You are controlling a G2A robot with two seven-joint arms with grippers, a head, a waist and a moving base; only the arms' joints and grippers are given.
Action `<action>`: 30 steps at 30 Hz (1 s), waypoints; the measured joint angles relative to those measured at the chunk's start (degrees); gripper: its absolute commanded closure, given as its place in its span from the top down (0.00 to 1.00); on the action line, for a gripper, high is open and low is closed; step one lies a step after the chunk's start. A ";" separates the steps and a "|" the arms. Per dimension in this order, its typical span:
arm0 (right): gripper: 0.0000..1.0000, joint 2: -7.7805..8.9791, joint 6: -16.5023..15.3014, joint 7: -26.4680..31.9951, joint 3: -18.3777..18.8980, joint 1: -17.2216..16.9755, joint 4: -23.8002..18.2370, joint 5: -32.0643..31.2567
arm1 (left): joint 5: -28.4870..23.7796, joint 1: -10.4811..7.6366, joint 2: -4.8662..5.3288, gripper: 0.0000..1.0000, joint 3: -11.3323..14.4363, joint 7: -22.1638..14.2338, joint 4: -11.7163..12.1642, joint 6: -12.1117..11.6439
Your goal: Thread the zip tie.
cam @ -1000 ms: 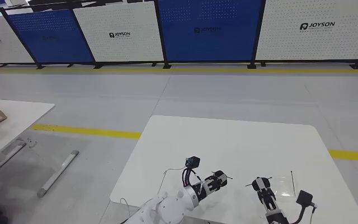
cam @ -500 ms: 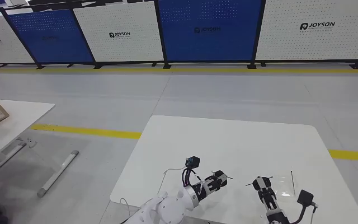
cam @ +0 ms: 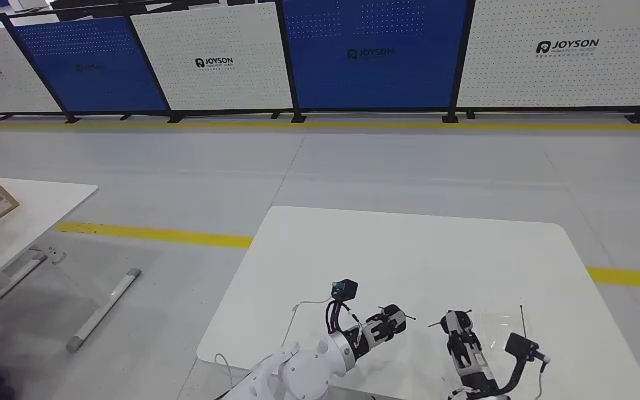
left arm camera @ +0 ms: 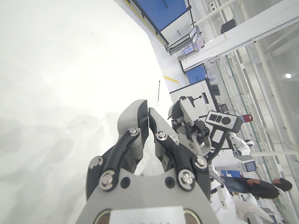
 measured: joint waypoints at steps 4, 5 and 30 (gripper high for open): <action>0.00 -0.03 -0.89 0.82 0.39 0.04 0.26 2.99 | 0.00 0.00 0.00 0.00 0.00 0.00 0.00 0.00; 0.00 -0.03 -0.89 0.83 0.40 0.04 0.26 2.97 | 0.00 0.00 0.00 0.00 0.00 0.00 0.00 0.00; 0.00 -0.18 1.99 4.77 0.11 2.17 1.57 3.35 | 0.00 0.00 0.00 0.00 0.00 0.00 0.00 0.00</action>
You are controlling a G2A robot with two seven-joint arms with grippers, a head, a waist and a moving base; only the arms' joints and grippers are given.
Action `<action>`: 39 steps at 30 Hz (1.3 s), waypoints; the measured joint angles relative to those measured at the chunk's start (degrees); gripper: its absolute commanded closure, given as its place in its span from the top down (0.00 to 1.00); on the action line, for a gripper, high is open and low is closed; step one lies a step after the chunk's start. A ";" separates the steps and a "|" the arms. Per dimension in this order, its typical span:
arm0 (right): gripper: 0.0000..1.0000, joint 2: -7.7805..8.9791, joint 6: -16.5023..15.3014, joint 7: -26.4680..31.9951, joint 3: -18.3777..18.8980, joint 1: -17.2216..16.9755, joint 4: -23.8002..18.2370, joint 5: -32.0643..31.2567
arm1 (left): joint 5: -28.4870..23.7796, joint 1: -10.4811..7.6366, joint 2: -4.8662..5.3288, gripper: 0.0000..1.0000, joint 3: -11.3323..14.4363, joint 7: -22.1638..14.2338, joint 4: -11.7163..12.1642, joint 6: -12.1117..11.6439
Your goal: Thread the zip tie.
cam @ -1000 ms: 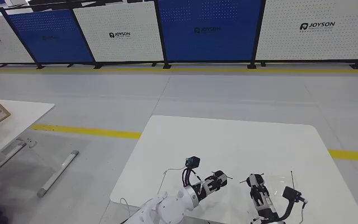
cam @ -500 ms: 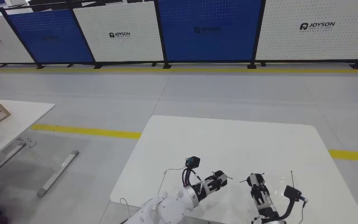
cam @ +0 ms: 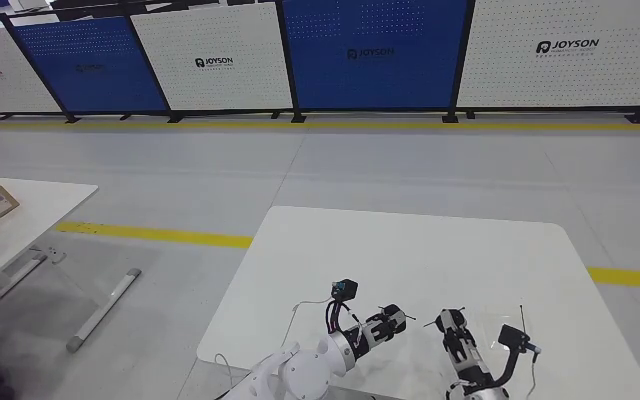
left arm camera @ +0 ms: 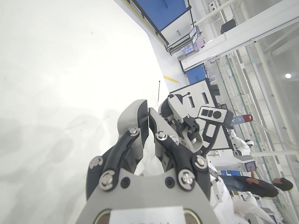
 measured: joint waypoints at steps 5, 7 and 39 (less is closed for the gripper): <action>0.00 0.00 0.01 0.01 0.00 0.00 0.00 0.01 | 0.00 0.00 0.00 0.00 0.00 0.00 0.00 0.00; 0.00 0.00 0.01 0.01 0.00 0.01 0.00 0.01 | 0.00 0.00 0.00 0.00 0.00 0.00 0.00 0.00; 0.00 -0.79 -0.24 -2.73 -1.72 2.36 3.22 0.76 | 0.00 0.00 0.00 0.00 0.00 0.00 0.00 0.00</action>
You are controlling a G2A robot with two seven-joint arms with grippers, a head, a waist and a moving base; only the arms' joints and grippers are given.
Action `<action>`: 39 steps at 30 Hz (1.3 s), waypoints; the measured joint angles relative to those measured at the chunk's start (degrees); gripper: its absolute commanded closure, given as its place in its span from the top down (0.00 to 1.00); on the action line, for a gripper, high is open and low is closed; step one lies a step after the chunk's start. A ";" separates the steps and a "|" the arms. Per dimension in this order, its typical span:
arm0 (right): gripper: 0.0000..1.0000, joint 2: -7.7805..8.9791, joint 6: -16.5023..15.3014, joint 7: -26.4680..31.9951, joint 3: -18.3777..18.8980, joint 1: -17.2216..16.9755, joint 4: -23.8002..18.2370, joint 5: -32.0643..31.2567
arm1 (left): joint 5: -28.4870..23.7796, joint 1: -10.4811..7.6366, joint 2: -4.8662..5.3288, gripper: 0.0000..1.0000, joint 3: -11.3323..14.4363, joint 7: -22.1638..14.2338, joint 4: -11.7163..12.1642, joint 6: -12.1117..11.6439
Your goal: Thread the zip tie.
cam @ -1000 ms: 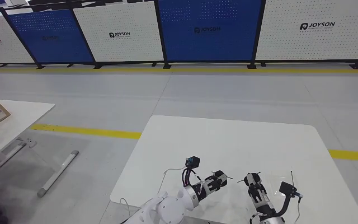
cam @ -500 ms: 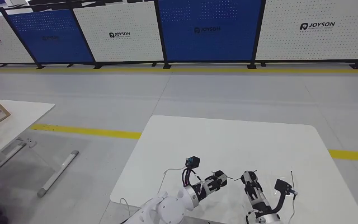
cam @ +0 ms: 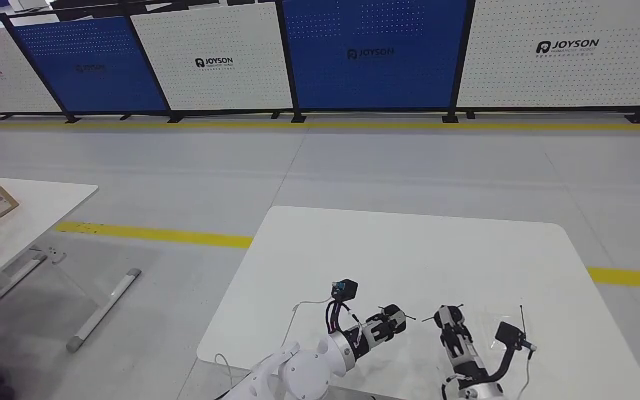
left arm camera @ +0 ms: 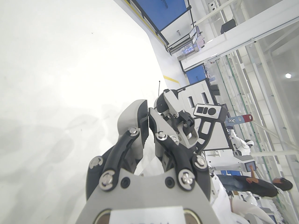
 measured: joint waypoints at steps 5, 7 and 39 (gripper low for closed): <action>0.00 -0.12 -0.22 0.22 -0.50 0.47 0.56 -0.02 | 0.00 0.00 0.00 0.00 0.00 0.00 0.00 0.00; 0.00 -0.20 -0.22 0.34 -0.82 0.82 0.87 0.00 | 0.00 0.00 0.00 0.00 0.00 0.00 0.00 0.00; 0.00 -0.69 0.50 0.23 -1.73 1.94 2.05 -1.55 | 0.00 0.00 0.00 0.00 0.00 0.00 0.00 0.00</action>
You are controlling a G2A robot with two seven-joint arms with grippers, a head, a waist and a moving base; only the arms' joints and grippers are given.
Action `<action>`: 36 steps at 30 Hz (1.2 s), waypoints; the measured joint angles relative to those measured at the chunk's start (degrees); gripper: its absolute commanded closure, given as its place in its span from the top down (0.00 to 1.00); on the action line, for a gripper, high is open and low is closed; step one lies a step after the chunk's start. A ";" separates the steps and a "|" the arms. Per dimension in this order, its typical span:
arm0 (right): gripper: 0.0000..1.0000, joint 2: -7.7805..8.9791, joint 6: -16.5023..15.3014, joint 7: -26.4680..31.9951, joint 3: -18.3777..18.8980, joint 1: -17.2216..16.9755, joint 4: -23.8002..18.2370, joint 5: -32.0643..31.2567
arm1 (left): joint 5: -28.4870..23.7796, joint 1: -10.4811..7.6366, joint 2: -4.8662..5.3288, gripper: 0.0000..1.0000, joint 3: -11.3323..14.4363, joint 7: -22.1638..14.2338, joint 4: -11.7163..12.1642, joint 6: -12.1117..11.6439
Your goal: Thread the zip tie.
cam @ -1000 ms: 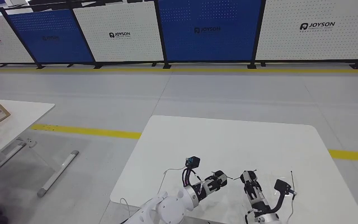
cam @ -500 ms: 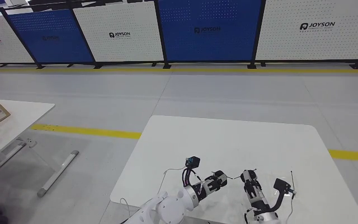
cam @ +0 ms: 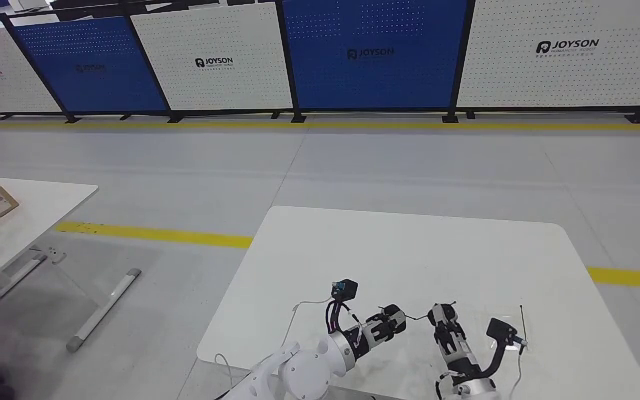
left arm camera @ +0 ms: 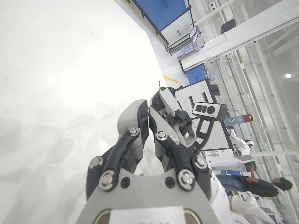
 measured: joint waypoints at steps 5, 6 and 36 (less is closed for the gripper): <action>0.00 -0.16 0.17 0.12 -0.74 0.44 0.54 -0.30 | 0.00 0.00 0.00 0.00 0.00 0.00 0.00 0.00; 0.00 -0.19 0.18 0.08 -0.84 0.50 0.61 -0.32 | 0.00 0.00 0.00 0.00 0.00 0.00 0.00 0.00; 0.00 -0.25 -0.35 0.66 0.32 0.04 0.23 -0.42 | 0.00 0.00 0.00 0.00 0.00 0.00 0.00 0.00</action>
